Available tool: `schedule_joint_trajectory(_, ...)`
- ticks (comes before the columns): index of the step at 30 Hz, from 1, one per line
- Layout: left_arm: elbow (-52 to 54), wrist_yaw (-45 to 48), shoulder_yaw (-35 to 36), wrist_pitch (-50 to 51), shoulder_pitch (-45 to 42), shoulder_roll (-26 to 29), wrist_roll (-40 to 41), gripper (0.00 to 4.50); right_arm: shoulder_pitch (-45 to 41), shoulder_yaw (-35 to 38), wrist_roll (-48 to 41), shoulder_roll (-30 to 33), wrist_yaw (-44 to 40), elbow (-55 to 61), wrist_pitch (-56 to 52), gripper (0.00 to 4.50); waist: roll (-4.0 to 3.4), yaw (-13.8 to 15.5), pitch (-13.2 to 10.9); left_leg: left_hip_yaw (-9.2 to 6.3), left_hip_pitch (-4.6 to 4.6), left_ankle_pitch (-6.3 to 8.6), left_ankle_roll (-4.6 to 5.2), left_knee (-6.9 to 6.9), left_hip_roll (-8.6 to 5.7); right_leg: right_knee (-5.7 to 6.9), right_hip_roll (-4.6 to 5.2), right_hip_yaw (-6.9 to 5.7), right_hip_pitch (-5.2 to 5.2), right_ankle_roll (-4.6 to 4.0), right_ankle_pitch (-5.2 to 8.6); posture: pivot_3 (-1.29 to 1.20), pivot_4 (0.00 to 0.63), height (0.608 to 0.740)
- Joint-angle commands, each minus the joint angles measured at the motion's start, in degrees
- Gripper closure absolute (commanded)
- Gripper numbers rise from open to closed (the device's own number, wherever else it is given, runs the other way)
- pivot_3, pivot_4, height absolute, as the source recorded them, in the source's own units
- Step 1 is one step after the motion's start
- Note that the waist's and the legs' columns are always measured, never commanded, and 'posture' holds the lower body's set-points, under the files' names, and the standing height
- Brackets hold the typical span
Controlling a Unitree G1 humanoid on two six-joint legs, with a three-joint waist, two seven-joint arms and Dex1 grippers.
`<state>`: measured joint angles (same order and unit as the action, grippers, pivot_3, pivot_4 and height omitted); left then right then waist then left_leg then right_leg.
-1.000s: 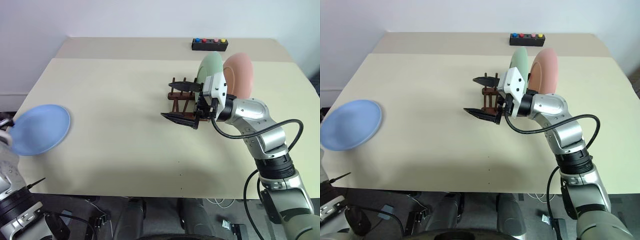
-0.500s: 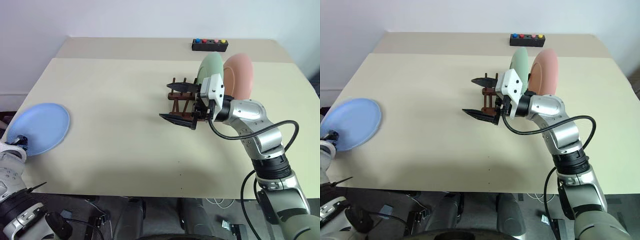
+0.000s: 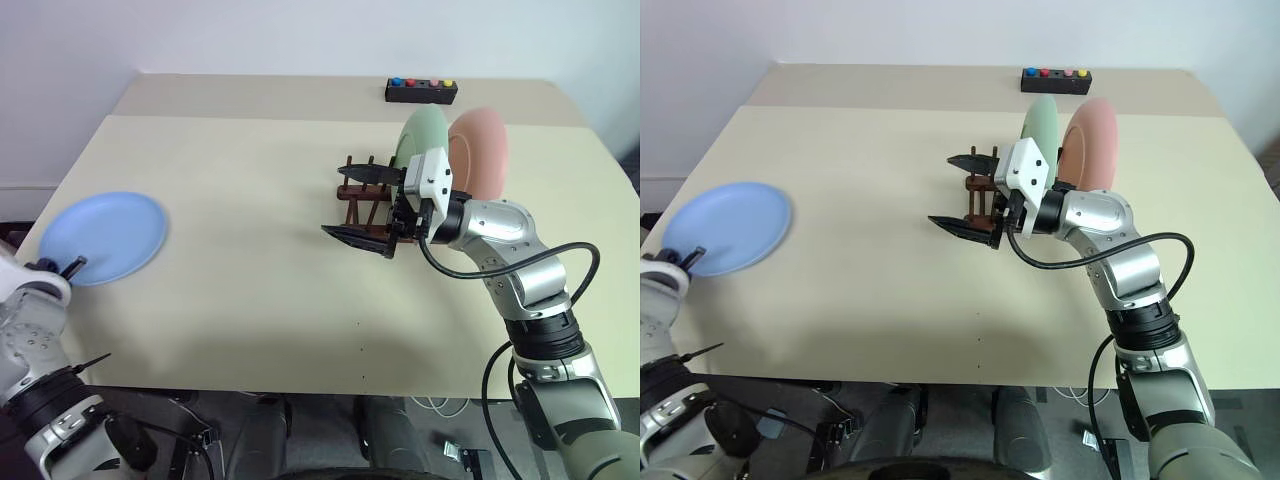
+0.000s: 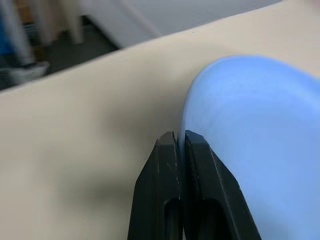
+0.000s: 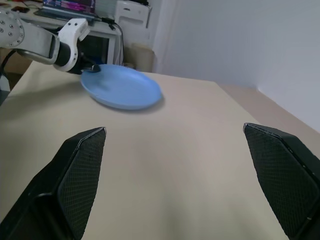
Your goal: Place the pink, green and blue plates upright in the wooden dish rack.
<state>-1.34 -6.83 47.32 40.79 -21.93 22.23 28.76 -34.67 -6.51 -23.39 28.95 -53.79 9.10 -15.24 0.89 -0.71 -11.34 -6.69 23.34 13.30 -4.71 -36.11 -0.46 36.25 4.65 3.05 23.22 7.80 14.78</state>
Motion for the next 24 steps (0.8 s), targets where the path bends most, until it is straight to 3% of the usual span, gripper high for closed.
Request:
schedule_joint_trajectory(1,9.5,1.9,-7.1,-7.8,-3.6,-1.0,-0.9,4.48,-2.2,1.1,2.3,-0.5,1.1,-0.5,3.6,0.00,0.05,0.0,0.0,0.00,0.00,-0.01,-0.01,0.00,0.00,0.00,0.00,0.00,0.00,0.00,0.00,0.00,0.150,0.734)
schedule_joint_trajectory(12,19.6,0.7,-35.4,-20.6,-13.7,-5.3,-18.7,4.48,-5.6,-1.7,15.0,-1.8,5.4,-4.2,15.9,0.00,0.05,-0.4,0.0,0.03,0.00,-0.01,-0.02,0.06,-0.01,-0.01,-0.01,0.02,0.02,0.00,-0.01,0.00,0.150,0.734)
schedule_joint_trajectory(19,22.8,-0.6,-45.5,-22.1,-16.9,-9.6,-27.4,4.48,-8.5,-5.8,29.7,-1.7,12.8,-8.2,27.5,0.00,0.05,-0.3,0.0,0.03,0.00,-0.01,-0.02,0.07,-0.01,-0.01,-0.02,0.02,0.04,0.00,-0.01,0.00,0.150,0.734)
schedule_joint_trajectory(24,24.3,-0.4,-48.5,-20.6,-16.9,-12.6,-29.5,4.48,-9.0,-7.6,33.3,-2.6,14.9,-11.4,31.5,0.00,0.05,-0.3,0.0,0.03,0.00,-0.02,-0.02,0.05,-0.02,-0.01,-0.02,0.02,0.03,0.00,-0.01,0.00,0.150,0.734)
